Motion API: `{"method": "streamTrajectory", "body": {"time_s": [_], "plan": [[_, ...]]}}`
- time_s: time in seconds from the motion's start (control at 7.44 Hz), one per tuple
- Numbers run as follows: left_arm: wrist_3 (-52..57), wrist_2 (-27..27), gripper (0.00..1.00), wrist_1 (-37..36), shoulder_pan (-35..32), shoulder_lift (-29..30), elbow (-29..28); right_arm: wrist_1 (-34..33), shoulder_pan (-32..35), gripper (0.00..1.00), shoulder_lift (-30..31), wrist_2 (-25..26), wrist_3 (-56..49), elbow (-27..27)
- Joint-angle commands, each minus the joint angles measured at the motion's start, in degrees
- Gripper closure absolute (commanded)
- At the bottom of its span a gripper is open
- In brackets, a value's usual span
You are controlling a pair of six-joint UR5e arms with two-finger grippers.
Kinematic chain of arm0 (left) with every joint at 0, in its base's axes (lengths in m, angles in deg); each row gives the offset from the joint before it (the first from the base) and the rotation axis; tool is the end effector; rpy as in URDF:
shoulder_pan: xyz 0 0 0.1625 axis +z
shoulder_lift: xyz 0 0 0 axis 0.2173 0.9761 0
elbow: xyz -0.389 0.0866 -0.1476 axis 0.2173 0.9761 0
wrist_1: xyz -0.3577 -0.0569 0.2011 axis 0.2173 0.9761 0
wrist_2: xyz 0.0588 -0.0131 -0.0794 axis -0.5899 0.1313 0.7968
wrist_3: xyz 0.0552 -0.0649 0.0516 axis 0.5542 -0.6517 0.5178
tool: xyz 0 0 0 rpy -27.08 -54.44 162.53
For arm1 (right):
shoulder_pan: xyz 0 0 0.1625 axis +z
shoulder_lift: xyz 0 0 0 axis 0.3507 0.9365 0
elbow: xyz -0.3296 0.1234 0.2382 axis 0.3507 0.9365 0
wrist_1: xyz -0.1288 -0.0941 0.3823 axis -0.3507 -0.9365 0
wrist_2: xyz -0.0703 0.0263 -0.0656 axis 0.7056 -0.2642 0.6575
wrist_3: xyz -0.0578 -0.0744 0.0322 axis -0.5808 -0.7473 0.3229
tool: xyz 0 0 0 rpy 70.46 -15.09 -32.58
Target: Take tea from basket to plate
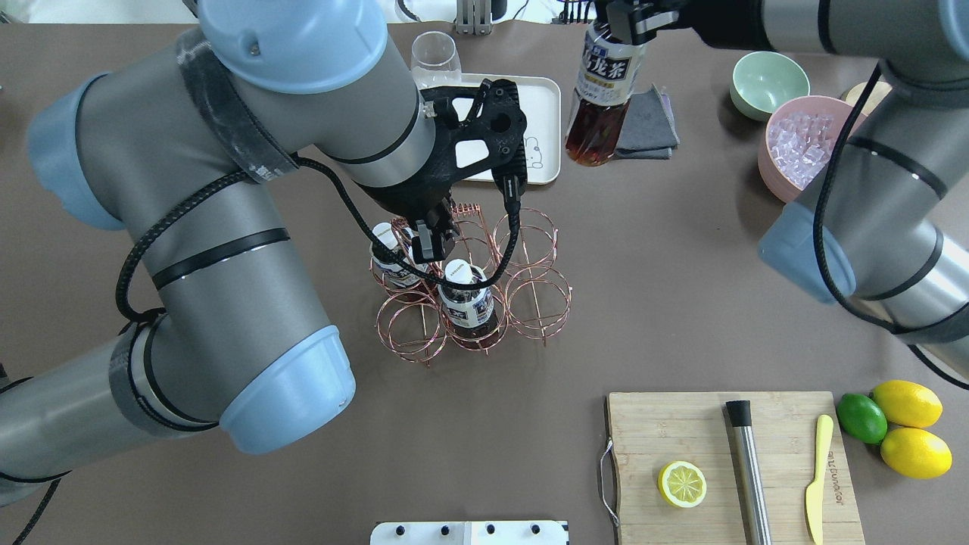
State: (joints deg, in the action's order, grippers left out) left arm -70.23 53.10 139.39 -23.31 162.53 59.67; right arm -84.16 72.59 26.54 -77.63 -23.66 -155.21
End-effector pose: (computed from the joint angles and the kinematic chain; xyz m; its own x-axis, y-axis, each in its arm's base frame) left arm 0.4166 -0.4194 0.0204 0.1499 0.9885 0.0205 -0.5360 0.0639 0.8418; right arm -0.2546 -0.5070 0.1336 0.5238 -0.5718 0.6315 -0.3539 0.5283 0.7718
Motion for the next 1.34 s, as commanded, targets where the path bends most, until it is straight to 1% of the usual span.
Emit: {"method": "streamTrajectory", "body": {"time_s": [0.0,0.13,0.27,0.4,0.54,0.67,1.07,1.21], "plan": [[0.0,0.0,1.00,0.0,0.0,0.0,0.2,0.8,7.7,1.00,-0.1,-4.0,-3.3,6.1],[0.0,0.0,1.00,0.0,0.0,0.0,0.3,9.6,8.8,1.00,0.3,-4.0,-4.1,12.6],[0.1,-0.1,1.00,0.0,-0.1,0.1,0.3,21.9,9.5,1.00,0.0,-4.0,-3.7,22.0],[0.1,0.0,1.00,0.0,-0.1,0.0,0.3,28.7,9.3,1.00,-1.9,-3.2,-2.2,28.5],[0.2,0.0,1.00,0.0,-0.1,0.0,0.3,30.8,7.8,1.00,-4.4,-0.5,0.2,31.8],[0.3,0.0,1.00,0.0,-0.1,-0.1,0.2,30.8,4.1,1.00,-6.6,5.9,0.5,33.5],[0.4,0.0,1.00,0.0,-0.1,-0.1,0.0,30.5,-6.2,1.00,-13.0,20.7,2.2,39.9],[0.4,0.0,1.00,0.0,-0.1,-0.1,0.0,30.5,-8.2,1.00,-13.6,23.2,2.0,41.5]]}}
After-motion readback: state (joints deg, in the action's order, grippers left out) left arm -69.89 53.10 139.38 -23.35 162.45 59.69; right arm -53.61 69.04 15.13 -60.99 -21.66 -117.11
